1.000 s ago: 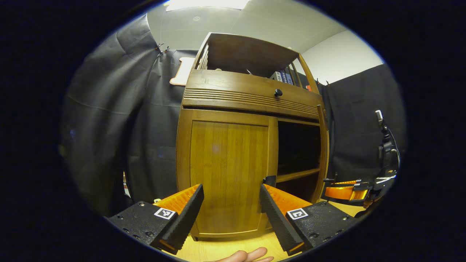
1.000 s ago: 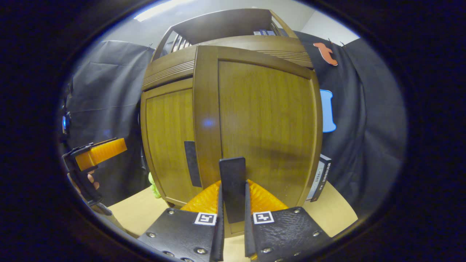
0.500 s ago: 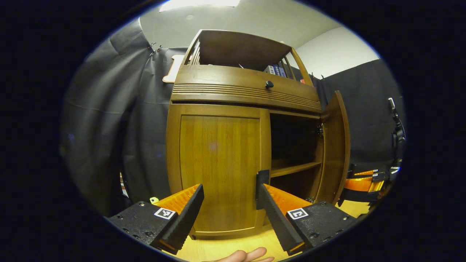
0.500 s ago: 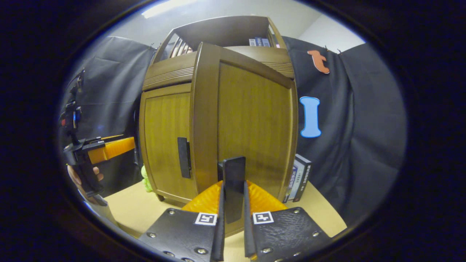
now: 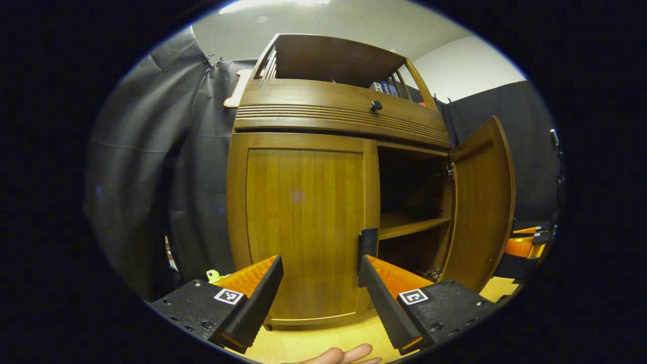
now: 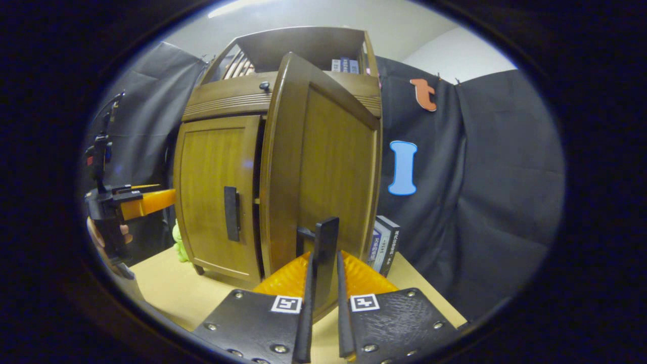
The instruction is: Open the right door of the double-door shoe cabinet with the right hand, and open the left door with the left hand.
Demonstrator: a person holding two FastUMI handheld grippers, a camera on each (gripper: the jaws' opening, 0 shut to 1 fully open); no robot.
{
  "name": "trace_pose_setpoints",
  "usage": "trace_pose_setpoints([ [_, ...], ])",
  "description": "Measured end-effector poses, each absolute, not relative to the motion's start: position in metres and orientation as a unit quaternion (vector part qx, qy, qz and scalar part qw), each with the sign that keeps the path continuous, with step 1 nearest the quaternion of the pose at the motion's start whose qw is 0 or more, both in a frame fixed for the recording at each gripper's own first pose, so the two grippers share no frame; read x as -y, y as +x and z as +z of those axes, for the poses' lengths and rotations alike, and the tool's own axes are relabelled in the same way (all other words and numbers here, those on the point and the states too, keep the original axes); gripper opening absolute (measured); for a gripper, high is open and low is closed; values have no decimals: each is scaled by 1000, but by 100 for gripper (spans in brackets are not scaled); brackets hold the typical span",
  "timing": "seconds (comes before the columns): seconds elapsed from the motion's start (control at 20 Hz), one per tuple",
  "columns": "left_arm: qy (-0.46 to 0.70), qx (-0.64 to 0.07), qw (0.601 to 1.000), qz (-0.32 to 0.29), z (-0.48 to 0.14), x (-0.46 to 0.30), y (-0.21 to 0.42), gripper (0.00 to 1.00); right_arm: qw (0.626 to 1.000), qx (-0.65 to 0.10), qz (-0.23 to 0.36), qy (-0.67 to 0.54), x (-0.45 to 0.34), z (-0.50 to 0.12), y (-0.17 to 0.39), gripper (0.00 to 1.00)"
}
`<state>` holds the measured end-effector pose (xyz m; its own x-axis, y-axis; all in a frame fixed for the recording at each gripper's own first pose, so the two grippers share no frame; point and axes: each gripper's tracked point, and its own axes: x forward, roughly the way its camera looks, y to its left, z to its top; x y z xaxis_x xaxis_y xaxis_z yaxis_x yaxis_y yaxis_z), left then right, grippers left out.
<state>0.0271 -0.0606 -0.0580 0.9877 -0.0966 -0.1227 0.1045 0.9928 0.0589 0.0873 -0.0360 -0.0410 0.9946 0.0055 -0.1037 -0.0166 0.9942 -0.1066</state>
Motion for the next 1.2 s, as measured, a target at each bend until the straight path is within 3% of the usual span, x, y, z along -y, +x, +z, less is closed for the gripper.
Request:
trace_pose_setpoints([
  [0.25,35,-66,996,-51,-63,60,30,92,997,-39,-32,-51,59,-38,81,21],
  [0.4,39,-65,996,-44,-63,57,33,96,996,-33,-63,-60,82,-35,81,21],
  [0.45,39,-66,996,-43,-64,57,34,96,996,-35,-72,-51,87,-21,50,11],
  [0.5,39,-67,996,-44,-65,58,34,96,995,-34,-88,-43,109,-32,77,2],
  [0.8,36,-73,996,-46,-72,64,40,96,998,-39,-49,-10,141,-32,86,1],
  [0.85,36,-74,995,-46,-74,65,40,92,998,-37,-42,-12,144,-31,87,1],
  [1.05,45,-79,995,-37,-87,74,46,96,1000,-24,0,-16,162,-30,90,1],
  [1.15,55,-82,994,-42,-95,87,47,92,999,-11,27,-19,174,-30,94,1],
  [1.2,62,-84,993,-47,-99,95,47,96,999,-5,40,-19,181,-29,95,1],
])
